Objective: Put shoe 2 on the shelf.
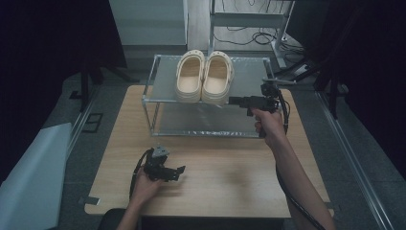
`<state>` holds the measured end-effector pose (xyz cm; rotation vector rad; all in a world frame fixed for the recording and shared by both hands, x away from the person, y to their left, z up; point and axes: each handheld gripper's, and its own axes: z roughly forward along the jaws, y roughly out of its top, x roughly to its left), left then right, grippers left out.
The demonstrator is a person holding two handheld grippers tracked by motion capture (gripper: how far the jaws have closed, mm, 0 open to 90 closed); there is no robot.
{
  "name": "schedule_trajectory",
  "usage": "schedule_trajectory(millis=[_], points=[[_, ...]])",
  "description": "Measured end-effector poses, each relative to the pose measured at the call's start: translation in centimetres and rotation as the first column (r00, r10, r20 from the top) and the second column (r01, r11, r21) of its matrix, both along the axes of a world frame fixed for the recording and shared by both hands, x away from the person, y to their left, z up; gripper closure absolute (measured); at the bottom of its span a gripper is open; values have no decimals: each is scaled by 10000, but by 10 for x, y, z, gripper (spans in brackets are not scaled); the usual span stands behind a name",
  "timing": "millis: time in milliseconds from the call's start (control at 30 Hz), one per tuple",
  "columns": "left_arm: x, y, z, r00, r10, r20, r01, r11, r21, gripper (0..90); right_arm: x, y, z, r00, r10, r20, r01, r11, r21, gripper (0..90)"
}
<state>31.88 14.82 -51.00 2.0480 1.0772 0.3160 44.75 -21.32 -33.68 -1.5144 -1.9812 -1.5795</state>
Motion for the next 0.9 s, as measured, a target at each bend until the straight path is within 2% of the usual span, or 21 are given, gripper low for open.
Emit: schedule_trajectory(millis=[100,333,467,700,800,900], points=[[0,0,0,10000,-12,3,12,10000,-10,10,-11,-4,-8,9993,374,-100,-376,9990,-236,139],[0,0,-1,10000,-60,7,60,9998,-166,8,-27,-12,-25,9982,593,-38,-594,9967,-556,132],[0,0,-1,9999,-105,-16,105,9996,-257,6,-36,-20,-37,9986,522,75,-515,9962,-701,131],[0,0,-2,9999,-164,-4,163,9991,-398,0,-51,-36,-61,9988,296,387,-244,9915,-1279,129],[0,0,-2,9999,-168,-28,166,9990,-419,0,-58,-43,-71,9976,347,601,-245,9864,-1628,128],[0,-1,-2,9998,-191,-27,190,9989,-424,0,-64,-49,-80,9957,475,799,-289,9751,-2197,116]])
